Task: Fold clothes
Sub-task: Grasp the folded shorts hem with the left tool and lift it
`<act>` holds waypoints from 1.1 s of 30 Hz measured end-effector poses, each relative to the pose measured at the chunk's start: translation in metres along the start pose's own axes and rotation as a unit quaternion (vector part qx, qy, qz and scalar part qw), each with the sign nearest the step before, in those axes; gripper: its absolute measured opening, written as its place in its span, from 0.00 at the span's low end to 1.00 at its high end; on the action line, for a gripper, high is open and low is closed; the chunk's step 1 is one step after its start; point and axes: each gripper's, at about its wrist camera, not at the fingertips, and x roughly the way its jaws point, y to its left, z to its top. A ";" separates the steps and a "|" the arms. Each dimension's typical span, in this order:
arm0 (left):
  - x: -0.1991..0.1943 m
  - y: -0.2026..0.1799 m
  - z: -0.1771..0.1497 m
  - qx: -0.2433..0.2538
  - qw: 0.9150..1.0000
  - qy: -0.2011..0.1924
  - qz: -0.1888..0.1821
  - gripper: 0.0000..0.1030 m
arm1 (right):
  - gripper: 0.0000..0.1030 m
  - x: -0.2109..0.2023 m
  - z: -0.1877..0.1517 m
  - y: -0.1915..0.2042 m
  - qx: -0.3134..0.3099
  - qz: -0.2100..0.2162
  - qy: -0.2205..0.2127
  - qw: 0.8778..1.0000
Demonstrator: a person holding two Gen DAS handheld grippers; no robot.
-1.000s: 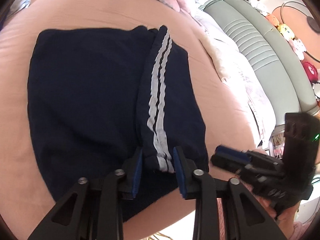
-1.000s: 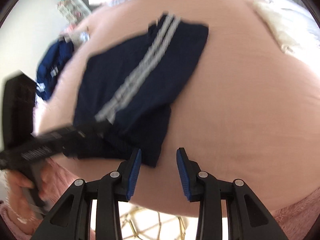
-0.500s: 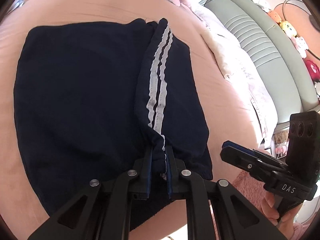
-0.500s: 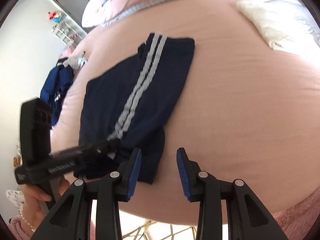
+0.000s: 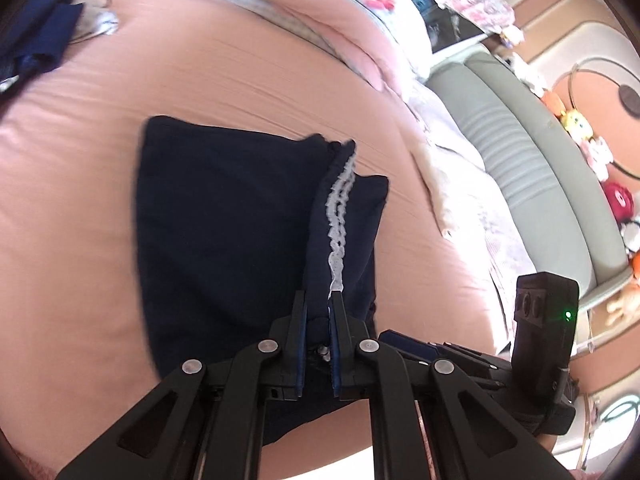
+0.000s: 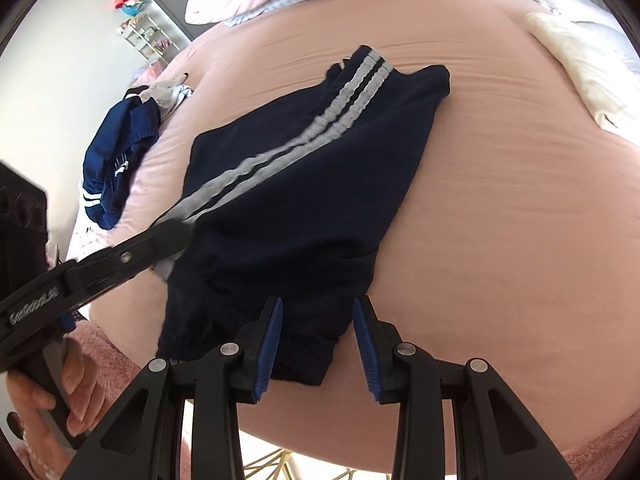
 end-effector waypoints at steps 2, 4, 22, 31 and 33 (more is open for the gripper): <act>-0.006 0.008 -0.005 -0.009 1.000 -0.005 0.009 0.07 | 0.35 0.007 0.001 0.007 -0.011 -0.011 0.010 1.000; -0.016 0.015 -0.013 -0.015 1.000 -0.010 0.018 0.07 | 0.35 0.012 0.000 0.014 -0.022 -0.017 0.017 0.999; -0.034 0.041 -0.071 -0.003 0.994 0.020 0.105 0.10 | 0.40 0.015 -0.023 0.031 -0.071 -0.049 0.010 0.996; -0.064 0.031 -0.061 0.031 0.990 -0.026 0.138 0.10 | 0.40 0.010 -0.022 0.041 -0.091 -0.026 -0.016 0.995; -0.053 0.033 -0.063 0.025 0.991 0.004 0.133 0.10 | 0.40 0.021 -0.025 0.034 -0.086 -0.029 0.005 0.996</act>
